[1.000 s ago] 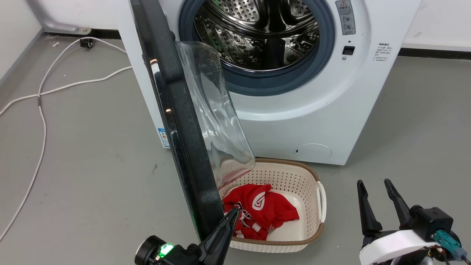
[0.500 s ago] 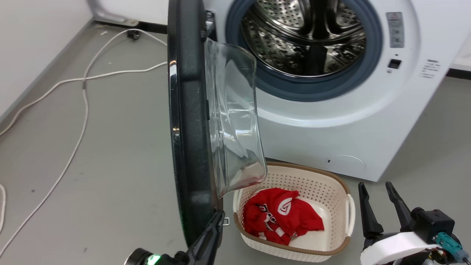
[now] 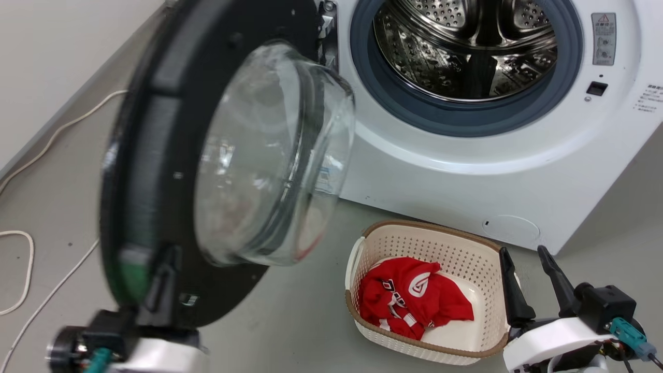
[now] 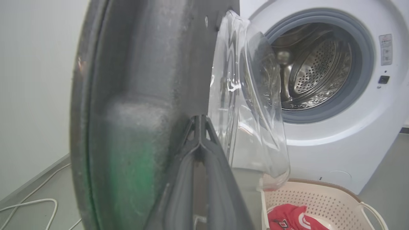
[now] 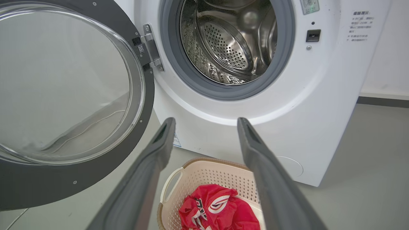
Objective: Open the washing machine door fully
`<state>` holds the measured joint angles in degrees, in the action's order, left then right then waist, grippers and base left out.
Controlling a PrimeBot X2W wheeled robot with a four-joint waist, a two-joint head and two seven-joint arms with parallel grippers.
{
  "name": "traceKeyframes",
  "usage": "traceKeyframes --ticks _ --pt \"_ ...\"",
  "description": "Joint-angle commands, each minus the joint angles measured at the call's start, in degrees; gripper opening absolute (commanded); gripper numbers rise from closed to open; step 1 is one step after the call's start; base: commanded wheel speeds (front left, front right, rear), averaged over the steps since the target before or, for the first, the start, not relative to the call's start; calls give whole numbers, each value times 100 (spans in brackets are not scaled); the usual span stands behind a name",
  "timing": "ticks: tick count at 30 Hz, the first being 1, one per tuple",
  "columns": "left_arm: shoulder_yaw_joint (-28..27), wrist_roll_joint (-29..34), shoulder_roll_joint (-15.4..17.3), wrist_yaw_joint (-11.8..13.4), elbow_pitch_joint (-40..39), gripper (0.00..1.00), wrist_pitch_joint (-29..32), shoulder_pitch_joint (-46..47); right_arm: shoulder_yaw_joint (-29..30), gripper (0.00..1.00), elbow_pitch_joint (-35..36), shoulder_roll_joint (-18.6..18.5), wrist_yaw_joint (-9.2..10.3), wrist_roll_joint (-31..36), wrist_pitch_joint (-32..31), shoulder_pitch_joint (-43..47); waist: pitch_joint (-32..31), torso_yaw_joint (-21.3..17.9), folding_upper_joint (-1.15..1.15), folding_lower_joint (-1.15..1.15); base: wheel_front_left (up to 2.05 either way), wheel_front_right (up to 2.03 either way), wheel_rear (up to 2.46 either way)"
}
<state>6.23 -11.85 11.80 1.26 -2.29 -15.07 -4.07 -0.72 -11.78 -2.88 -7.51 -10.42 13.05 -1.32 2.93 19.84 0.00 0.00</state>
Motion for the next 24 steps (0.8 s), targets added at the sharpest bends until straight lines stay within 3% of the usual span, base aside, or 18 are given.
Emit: traceKeyframes --ticks 1,11,17,24 --pt "-328 -68 90 41 82 0 -12 233 -7 100 27 3 4 49 -25 -94 90 -90 0 0 0 0 0" --pt "-1902 -175 513 -146 1125 0 -11 1035 66 100 118 4 4 139 -75 -253 443 -465 0 0 0 0 0" --pt "-2485 -96 721 -248 1767 0 -8 1436 61 100 163 5 4 177 -81 -350 575 -599 0 0 0 0 0" --pt "-2750 118 619 -394 2086 0 -9 1636 87 100 174 5 4 199 -66 -296 552 -666 0 0 0 0 0"
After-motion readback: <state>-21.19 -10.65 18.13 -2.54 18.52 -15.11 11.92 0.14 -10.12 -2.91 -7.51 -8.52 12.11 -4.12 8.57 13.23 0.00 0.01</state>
